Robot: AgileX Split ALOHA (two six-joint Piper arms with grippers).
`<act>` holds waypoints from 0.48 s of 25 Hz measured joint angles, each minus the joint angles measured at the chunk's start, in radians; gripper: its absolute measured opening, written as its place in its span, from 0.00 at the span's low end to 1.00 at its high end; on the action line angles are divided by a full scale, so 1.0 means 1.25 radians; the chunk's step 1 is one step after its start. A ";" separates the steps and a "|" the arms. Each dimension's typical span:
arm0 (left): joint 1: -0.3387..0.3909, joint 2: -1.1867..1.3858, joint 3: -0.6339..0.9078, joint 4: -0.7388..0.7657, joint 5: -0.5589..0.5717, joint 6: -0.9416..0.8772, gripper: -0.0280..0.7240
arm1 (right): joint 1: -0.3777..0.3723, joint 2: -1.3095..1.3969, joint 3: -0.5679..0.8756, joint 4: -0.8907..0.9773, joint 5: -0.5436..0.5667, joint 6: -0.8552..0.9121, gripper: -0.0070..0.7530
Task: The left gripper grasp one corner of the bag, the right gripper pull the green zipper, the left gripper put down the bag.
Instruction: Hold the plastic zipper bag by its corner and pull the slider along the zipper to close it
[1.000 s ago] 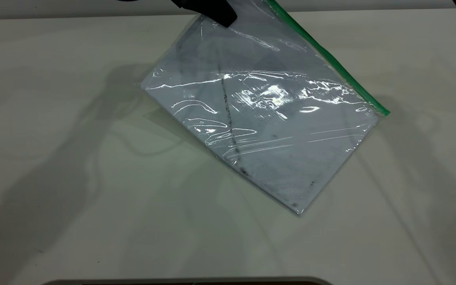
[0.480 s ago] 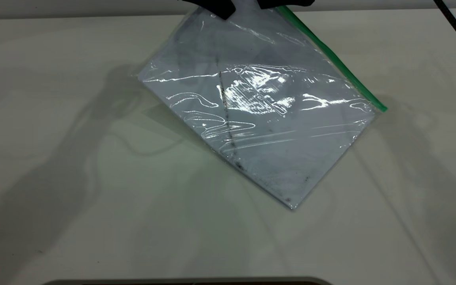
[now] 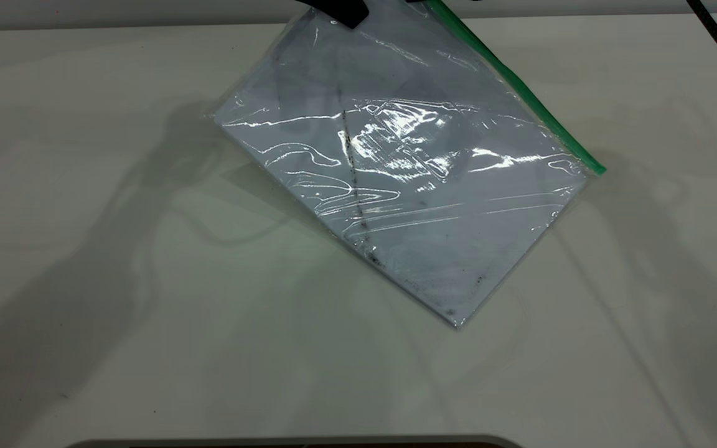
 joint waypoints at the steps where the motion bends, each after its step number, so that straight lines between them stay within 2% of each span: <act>1: 0.000 0.000 0.000 0.000 0.000 0.000 0.11 | 0.000 0.000 0.000 0.000 0.000 0.000 0.37; 8: -0.001 0.000 0.000 0.001 0.000 0.000 0.11 | 0.000 0.000 0.000 0.000 0.002 -0.015 0.08; 12: -0.001 0.000 0.000 0.001 0.000 0.000 0.11 | 0.000 0.001 0.000 -0.001 0.002 -0.032 0.06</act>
